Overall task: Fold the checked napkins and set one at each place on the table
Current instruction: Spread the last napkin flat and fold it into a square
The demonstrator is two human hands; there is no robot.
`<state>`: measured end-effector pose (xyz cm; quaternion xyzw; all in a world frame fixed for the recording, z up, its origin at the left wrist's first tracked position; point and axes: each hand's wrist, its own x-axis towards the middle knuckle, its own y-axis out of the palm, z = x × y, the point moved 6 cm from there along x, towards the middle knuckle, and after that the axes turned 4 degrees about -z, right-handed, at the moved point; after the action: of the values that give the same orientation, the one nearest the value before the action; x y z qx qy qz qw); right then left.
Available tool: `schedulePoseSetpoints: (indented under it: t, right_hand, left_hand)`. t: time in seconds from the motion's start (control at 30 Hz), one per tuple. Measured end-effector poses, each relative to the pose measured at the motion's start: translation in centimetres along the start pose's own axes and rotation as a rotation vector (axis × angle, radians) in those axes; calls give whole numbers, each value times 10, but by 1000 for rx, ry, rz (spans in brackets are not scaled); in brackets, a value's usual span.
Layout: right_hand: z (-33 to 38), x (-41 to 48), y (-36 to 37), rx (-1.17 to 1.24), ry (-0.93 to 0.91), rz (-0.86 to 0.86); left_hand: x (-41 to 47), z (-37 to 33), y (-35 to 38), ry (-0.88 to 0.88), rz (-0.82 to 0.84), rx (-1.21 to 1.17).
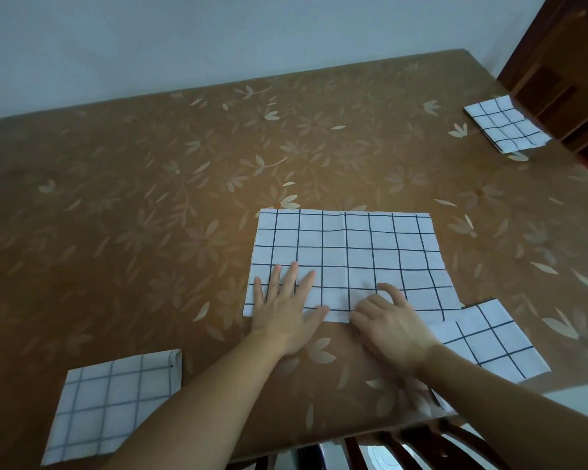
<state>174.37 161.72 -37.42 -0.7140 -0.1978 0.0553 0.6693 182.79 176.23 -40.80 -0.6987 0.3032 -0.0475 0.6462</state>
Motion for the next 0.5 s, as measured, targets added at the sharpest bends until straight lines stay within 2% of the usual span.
schedulePoseSetpoints:
  t: [0.07, 0.13, 0.23, 0.3, 0.4, 0.5]
  right_hand:
    - [-1, 2, 2, -51, 15, 27]
    - [-4, 4, 1, -73, 36, 33]
    - [-7, 9, -6, -6, 110, 45]
    - [-9, 11, -16, 50, 156, -8]
    - [-13, 12, -27, 103, 210, -16]
    - [-15, 11, -35, 72, 211, 40]
  left_hand:
    - [-2, -5, -8, 46, -54, -23]
    - [-8, -17, -16, 169, -148, -53]
    - [-18, -37, -20, 354, -267, -138]
    - [-20, -47, -25, 420, -371, -142]
    - [-20, -54, -32, 404, -476, -105]
    - [-19, -56, -42, 341, -451, -57]
